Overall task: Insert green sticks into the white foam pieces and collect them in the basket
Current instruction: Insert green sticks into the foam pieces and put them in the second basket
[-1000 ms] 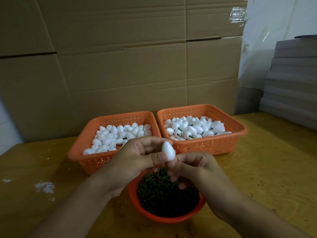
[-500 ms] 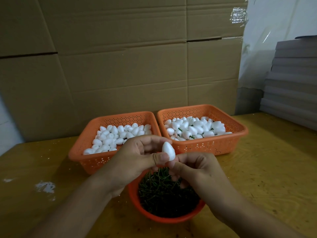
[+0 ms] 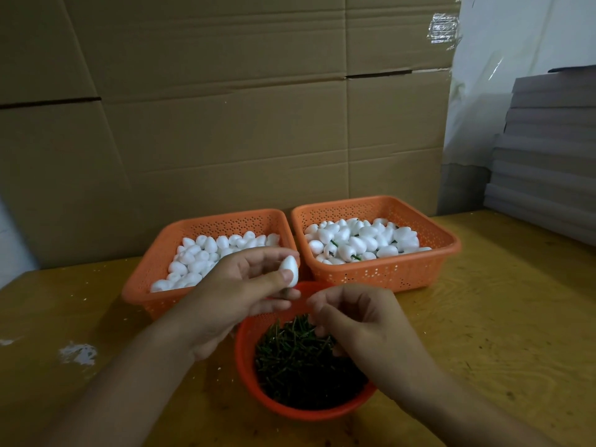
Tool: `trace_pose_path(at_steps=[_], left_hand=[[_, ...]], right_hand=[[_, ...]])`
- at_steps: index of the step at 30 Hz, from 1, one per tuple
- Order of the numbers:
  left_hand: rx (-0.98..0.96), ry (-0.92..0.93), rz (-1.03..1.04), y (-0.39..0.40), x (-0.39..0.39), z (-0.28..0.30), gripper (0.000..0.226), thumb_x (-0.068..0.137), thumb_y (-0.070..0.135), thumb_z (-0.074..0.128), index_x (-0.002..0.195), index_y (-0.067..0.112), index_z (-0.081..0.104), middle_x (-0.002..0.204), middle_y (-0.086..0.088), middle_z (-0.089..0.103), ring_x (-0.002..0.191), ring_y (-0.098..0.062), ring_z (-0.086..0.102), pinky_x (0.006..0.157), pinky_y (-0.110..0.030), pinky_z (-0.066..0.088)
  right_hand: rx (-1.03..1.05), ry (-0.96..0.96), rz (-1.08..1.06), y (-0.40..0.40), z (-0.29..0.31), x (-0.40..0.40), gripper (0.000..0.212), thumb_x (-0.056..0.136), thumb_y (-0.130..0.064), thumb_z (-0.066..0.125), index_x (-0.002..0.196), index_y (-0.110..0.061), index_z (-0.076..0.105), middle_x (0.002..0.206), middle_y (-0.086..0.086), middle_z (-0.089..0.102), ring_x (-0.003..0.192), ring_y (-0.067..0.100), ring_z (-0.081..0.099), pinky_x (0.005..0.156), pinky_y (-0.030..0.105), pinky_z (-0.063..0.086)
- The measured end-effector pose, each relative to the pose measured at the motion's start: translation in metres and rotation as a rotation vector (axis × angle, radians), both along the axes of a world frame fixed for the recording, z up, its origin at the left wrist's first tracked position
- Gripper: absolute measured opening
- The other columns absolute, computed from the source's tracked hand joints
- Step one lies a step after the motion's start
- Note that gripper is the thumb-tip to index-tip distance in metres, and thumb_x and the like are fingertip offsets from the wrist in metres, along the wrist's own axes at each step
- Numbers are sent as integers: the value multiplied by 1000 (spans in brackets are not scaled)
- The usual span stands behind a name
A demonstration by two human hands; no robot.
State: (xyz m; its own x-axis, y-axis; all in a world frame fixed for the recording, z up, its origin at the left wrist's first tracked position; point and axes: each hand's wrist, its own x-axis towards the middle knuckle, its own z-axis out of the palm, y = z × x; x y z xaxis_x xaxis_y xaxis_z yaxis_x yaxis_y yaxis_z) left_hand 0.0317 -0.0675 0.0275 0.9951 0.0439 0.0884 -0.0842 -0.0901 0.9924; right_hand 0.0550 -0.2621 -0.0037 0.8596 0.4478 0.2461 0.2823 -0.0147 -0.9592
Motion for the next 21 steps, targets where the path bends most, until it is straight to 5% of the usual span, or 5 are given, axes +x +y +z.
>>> trace_pose_path(at_steps=[5, 11, 16, 19, 21], left_hand=[[296, 8, 2, -3, 28, 3, 20, 91, 21, 72, 107, 33, 74, 97, 3, 76, 76, -7, 69, 58, -18, 50], [526, 84, -72, -27, 86, 30, 26, 89, 22, 76, 113, 17, 68, 82, -10, 75, 67, -13, 64, 51, -20, 46], [111, -35, 125, -52, 129, 42, 36, 91, 16, 74, 124, 15, 60, 105, -9, 72, 96, -24, 72, 91, -33, 57], [64, -114, 224, -39, 140, 34, 29, 96, 16, 65, 124, 19, 58, 119, -7, 65, 106, -21, 70, 88, -26, 56], [255, -111, 304, -16, 140, 22, 31, 96, 13, 62, 126, 19, 59, 123, -5, 64, 107, -17, 66, 81, -21, 53]], right_hand=[[-169, -236, -51, 3, -6, -4, 16, 89, -16, 66, 80, -28, 72, 67, -22, 66, 60, -4, 60, 56, 8, 39], [-193, -304, -47, 3, -8, -2, 16, 85, -21, 66, 80, -35, 71, 72, -28, 66, 65, -7, 60, 59, 5, 39], [-191, -303, -41, 2, -9, 0, 12, 85, -20, 67, 85, -28, 75, 77, -25, 68, 67, -8, 62, 58, 4, 39], [-183, -330, -26, 1, -8, 0, 12, 85, -18, 65, 85, -26, 74, 80, -23, 69, 67, -8, 61, 59, 4, 39], [-180, -338, -20, 1, -8, -1, 12, 85, -18, 65, 86, -26, 74, 80, -25, 68, 69, -9, 61, 61, 3, 39]])
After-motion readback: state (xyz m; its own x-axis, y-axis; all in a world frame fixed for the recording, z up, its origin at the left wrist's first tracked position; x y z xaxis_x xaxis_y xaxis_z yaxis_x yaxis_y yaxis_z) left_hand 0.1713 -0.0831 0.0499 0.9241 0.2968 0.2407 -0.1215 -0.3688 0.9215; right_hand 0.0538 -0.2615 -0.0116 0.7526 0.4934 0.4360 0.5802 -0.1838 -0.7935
